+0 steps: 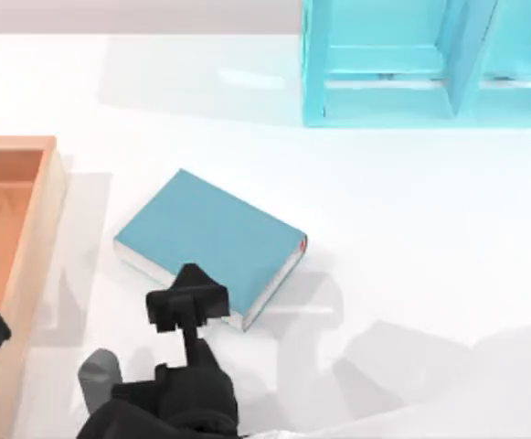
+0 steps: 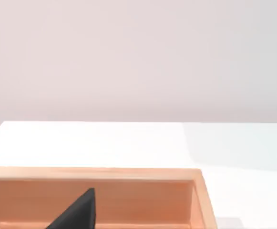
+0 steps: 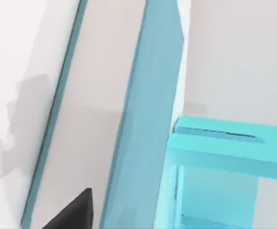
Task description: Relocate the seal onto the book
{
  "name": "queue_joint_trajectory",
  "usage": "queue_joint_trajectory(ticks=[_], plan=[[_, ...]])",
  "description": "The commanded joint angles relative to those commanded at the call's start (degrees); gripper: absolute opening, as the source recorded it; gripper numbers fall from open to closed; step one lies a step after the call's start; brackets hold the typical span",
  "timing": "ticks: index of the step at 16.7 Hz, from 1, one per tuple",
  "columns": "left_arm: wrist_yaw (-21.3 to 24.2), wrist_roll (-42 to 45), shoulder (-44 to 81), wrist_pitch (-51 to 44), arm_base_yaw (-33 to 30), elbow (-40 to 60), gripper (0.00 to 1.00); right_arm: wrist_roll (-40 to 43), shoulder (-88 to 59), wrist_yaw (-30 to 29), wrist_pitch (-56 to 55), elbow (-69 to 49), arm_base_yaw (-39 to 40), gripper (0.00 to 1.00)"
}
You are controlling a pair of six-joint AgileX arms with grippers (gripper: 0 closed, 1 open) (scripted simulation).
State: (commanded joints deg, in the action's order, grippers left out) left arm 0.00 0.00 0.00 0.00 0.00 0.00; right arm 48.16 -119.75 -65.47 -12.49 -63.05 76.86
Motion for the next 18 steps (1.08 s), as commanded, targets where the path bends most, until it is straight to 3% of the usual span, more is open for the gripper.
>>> queue_joint_trajectory(ticks=[3,10,14,18], plan=[[0.0,0.0,0.0,0.0,0.0,0.0,1.0,-4.0,2.4,-2.7,3.5,1.0,3.8,1.0],[0.0,0.0,0.0,0.0,0.0,0.0,1.0,-5.0,3.9,-1.5,3.7,1.7,2.2,1.0],[0.0,0.0,0.0,0.0,0.0,0.0,1.0,-9.8,14.2,4.7,4.4,7.3,-5.8,1.0],[0.0,0.0,0.0,0.0,0.0,0.0,1.0,-17.1,32.3,14.7,5.4,16.4,-18.3,1.0]])
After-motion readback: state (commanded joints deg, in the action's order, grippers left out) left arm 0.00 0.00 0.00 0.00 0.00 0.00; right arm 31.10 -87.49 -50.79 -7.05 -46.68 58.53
